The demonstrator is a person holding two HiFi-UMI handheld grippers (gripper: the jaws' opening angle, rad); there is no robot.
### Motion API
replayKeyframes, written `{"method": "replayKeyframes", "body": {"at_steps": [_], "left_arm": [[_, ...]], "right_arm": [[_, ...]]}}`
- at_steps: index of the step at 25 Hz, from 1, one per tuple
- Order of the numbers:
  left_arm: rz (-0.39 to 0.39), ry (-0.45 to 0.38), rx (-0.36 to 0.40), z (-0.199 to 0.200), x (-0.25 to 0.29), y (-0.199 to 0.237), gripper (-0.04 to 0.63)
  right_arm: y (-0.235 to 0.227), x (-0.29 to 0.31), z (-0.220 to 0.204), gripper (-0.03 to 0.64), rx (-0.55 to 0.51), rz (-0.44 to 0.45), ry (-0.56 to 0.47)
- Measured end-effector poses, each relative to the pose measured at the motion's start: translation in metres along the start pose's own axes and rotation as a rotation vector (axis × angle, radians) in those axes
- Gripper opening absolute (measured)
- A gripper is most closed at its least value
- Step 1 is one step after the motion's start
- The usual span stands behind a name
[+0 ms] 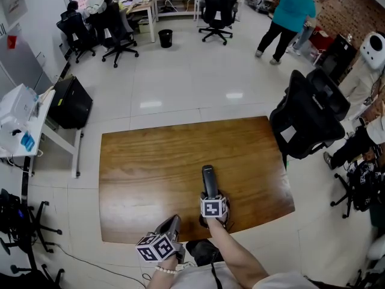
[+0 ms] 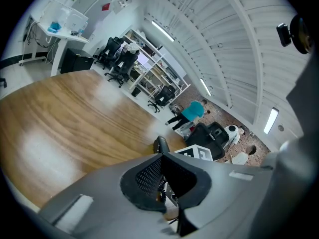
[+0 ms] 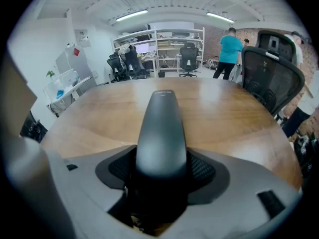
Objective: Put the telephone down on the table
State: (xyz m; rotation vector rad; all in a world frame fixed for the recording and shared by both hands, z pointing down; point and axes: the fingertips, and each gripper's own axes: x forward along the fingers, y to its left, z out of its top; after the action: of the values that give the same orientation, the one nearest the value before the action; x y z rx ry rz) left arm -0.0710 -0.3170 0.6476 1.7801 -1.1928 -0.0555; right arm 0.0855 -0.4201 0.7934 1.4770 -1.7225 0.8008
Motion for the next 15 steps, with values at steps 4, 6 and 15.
{"method": "replayKeyframes", "body": {"at_steps": [4,6,15], "left_arm": [[0.003,-0.002,-0.006,-0.0022,-0.0022,0.0011,-0.017],[0.002,-0.001,-0.007,-0.003,-0.0023,0.0012,-0.017],[0.0,-0.007,-0.001,-0.0001,-0.0049,0.001,-0.017]], "right_arm": [[0.0003,-0.0003,0.0011,0.314,-0.046,-0.033,-0.007],[0.0005,-0.0005,0.0019,0.316,-0.074,-0.048,-0.008],[-0.0014,-0.0043,0.0017,0.423,-0.054,0.005,-0.024]]}}
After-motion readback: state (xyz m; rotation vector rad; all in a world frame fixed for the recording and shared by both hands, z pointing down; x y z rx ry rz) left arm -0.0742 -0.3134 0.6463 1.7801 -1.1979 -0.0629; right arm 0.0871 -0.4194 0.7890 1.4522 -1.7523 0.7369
